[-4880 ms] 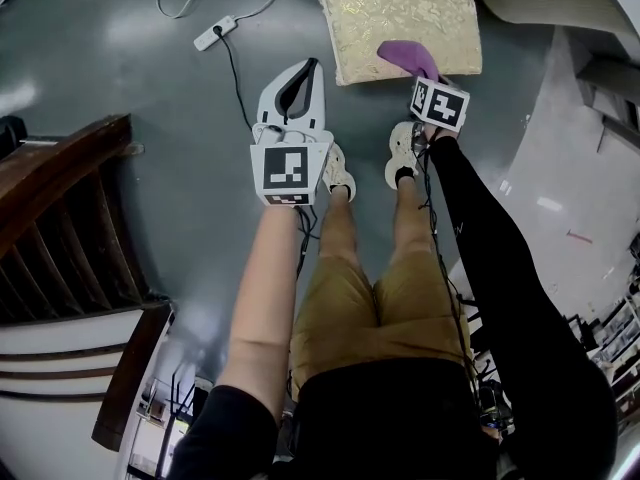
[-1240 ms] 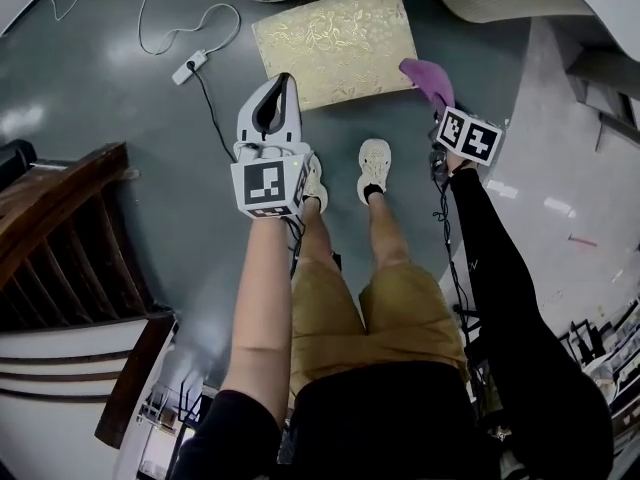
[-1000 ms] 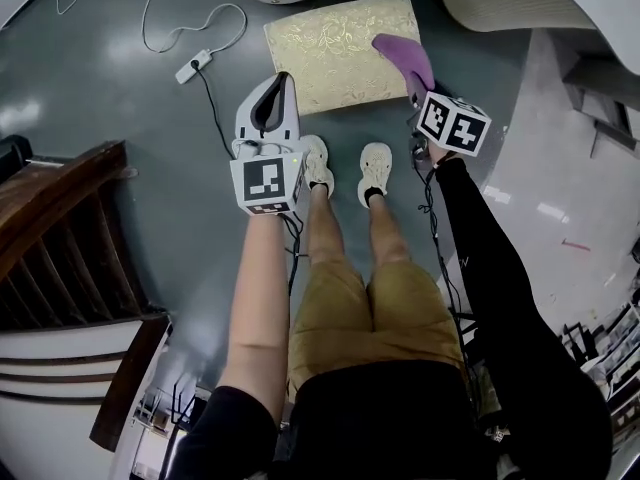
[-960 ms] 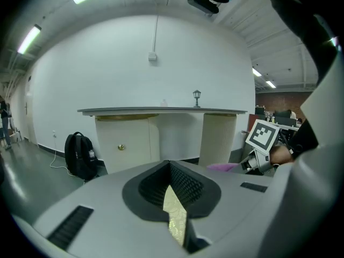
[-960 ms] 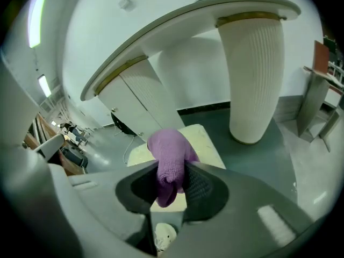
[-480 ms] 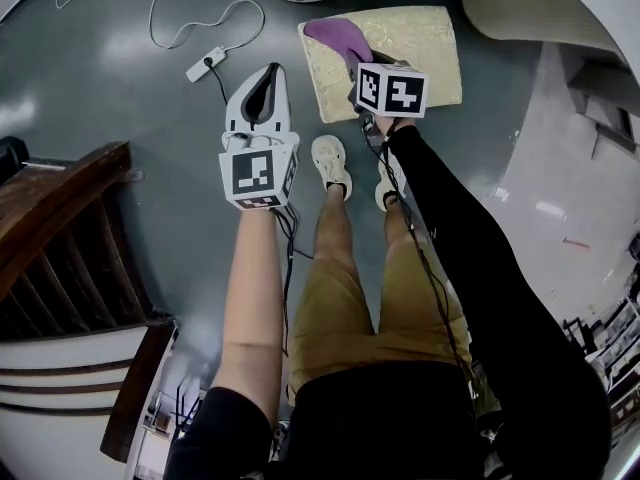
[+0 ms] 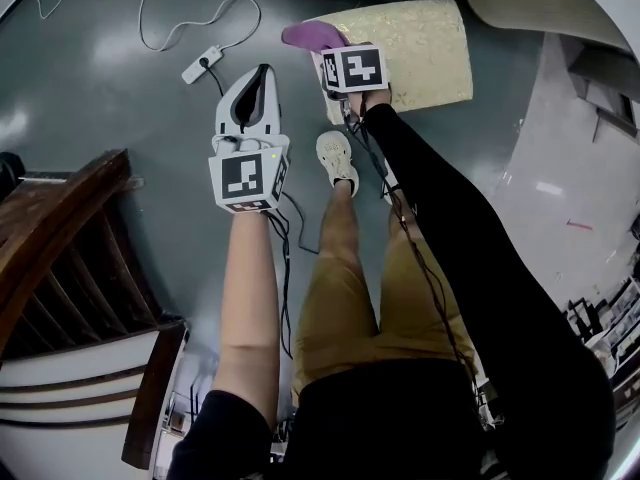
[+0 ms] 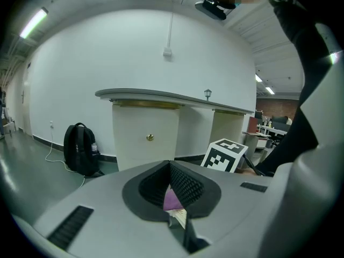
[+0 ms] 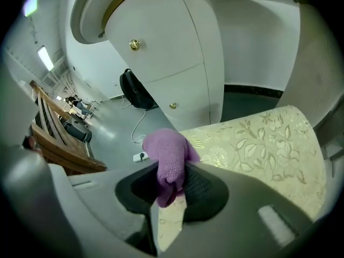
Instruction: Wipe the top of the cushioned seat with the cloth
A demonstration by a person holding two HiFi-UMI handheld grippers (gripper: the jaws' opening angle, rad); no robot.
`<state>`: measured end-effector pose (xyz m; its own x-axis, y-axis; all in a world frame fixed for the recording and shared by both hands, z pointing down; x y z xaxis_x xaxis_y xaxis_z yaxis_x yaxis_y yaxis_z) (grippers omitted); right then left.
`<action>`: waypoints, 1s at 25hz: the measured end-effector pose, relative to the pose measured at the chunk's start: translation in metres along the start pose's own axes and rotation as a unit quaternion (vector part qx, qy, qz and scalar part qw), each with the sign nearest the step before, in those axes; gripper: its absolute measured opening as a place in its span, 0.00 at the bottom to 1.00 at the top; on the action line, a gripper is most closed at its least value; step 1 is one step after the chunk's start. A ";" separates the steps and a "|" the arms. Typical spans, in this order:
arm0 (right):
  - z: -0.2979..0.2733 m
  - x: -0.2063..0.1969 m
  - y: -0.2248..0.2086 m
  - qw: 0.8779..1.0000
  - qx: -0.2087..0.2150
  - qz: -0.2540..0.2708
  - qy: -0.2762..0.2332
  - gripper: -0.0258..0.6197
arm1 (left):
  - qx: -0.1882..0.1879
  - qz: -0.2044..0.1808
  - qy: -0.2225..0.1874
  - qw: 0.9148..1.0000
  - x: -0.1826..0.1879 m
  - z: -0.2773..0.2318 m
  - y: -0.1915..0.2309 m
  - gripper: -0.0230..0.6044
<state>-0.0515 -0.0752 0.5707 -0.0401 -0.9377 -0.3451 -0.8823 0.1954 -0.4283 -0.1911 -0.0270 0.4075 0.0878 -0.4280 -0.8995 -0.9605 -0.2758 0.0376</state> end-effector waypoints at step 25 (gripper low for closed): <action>0.127 0.041 -0.279 0.975 -0.189 -0.107 -0.050 0.17 | -0.029 -0.030 -0.002 0.999 0.041 -0.072 -0.094 0.05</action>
<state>0.2522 -0.1313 0.5700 0.1925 -0.9089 -0.3699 -0.9761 -0.1387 -0.1670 -0.0787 -0.0804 0.3981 0.1434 -0.4065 -0.9023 -0.9367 -0.3500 0.0088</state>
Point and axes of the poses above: the fingertips, and each gripper's own axes: z backward along the fingers, y to its left, x out of its top, the point moved 5 cm from there along z, backward along the fingers, and after that the axes turned 6 degrees about x, right-handed, at the moved point
